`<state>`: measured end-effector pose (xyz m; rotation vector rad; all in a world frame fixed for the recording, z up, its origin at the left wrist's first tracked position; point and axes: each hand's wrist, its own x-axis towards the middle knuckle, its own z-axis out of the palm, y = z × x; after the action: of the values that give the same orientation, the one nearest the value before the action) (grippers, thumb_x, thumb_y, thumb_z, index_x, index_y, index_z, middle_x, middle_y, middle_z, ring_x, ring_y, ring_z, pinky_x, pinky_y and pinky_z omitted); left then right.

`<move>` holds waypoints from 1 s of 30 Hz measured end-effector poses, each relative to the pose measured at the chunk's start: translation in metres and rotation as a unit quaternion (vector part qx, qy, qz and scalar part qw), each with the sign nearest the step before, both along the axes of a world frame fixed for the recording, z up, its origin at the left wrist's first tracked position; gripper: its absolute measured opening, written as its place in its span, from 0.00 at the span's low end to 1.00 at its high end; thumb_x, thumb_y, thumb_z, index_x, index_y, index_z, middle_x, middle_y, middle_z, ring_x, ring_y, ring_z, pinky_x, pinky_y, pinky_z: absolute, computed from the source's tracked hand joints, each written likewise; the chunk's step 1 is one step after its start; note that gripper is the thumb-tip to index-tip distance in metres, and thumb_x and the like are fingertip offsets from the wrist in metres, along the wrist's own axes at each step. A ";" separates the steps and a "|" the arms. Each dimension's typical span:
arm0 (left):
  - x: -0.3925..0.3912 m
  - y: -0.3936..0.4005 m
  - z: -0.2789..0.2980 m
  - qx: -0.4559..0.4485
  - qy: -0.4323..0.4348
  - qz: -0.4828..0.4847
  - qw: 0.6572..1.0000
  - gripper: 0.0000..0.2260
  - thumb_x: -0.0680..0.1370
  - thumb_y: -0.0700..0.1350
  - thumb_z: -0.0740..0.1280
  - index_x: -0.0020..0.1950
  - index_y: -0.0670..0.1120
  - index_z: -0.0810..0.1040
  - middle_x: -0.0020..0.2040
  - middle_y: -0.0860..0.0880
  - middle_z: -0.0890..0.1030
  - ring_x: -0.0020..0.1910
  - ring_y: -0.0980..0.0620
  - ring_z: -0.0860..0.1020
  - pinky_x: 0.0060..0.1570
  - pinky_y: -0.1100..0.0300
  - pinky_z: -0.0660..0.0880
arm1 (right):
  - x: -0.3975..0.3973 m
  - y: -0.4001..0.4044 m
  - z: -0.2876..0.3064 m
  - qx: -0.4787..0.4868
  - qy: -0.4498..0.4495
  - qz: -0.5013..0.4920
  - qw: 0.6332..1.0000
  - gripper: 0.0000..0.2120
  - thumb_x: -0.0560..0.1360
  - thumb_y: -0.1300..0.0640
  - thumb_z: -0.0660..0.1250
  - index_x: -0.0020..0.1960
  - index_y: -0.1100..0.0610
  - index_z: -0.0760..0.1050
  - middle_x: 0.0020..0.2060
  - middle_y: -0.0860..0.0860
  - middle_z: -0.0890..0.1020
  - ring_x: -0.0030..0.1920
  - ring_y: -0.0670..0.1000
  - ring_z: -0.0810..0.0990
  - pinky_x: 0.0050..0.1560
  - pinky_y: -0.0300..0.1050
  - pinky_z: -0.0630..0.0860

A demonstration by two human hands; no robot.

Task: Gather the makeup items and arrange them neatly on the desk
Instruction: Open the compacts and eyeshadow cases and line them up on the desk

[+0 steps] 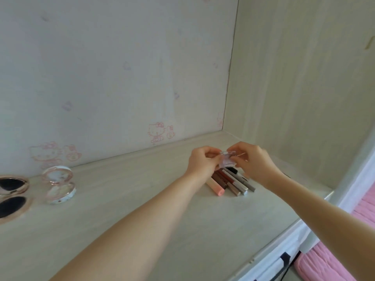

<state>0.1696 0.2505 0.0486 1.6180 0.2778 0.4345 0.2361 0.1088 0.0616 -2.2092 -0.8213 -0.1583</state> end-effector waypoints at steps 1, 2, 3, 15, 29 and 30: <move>-0.014 0.002 0.002 -0.041 -0.002 -0.006 0.999 0.07 0.74 0.34 0.71 0.51 0.37 0.79 0.42 0.43 0.80 0.42 0.47 0.81 0.45 0.56 0.82 | -0.010 0.003 0.002 0.010 0.002 0.004 1.000 0.10 0.75 0.64 0.66 0.51 0.51 0.79 0.43 0.47 0.82 0.43 0.45 0.82 0.36 0.27 0.71; -0.027 0.005 0.003 -0.068 -0.004 -0.007 0.998 0.08 0.74 0.33 0.70 0.52 0.34 0.78 0.44 0.41 0.80 0.42 0.46 0.81 0.44 0.57 0.82 | -0.020 0.007 0.003 0.019 0.004 0.008 1.000 0.10 0.75 0.63 0.66 0.52 0.51 0.79 0.44 0.46 0.82 0.43 0.45 0.82 0.36 0.27 0.71; -0.041 0.008 0.005 -0.089 -0.004 -0.003 0.996 0.08 0.75 0.33 0.69 0.53 0.33 0.78 0.46 0.38 0.80 0.44 0.45 0.81 0.44 0.57 0.82 | -0.031 0.011 0.005 0.024 0.004 0.013 1.000 0.11 0.75 0.63 0.67 0.53 0.50 0.79 0.45 0.46 0.82 0.42 0.44 0.81 0.37 0.27 0.70; -0.205 0.062 0.008 -0.276 -0.011 0.054 0.960 0.06 0.76 0.36 0.68 0.51 0.35 0.80 0.44 0.40 0.84 0.38 0.49 0.83 0.40 0.60 0.81 | -0.169 0.064 0.009 -0.065 -0.120 0.184 0.973 0.24 0.72 0.48 0.72 0.66 0.51 0.73 0.56 0.43 0.75 0.50 0.40 0.75 0.52 0.29 0.71; -0.347 0.114 -0.005 -0.476 -0.051 0.013 0.878 0.11 0.70 0.43 0.73 0.49 0.38 0.84 0.52 0.39 0.83 0.55 0.37 0.80 0.48 0.50 0.80 | -0.289 0.140 0.002 -0.027 -0.148 0.280 0.948 0.21 0.74 0.47 0.69 0.65 0.51 0.74 0.55 0.43 0.76 0.57 0.46 0.72 0.56 0.38 0.71; -0.354 0.116 -0.007 -0.479 -0.053 0.012 0.876 0.12 0.71 0.43 0.73 0.50 0.38 0.84 0.53 0.39 0.82 0.55 0.37 0.80 0.48 0.50 0.80 | -0.295 0.144 0.000 -0.029 -0.147 0.285 0.947 0.21 0.74 0.46 0.68 0.66 0.50 0.74 0.55 0.43 0.76 0.57 0.46 0.71 0.56 0.36 0.70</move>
<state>-0.1840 0.3667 0.0412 0.6122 0.3550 0.3175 -0.0591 0.2524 0.0613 -1.9302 -1.6121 -0.1820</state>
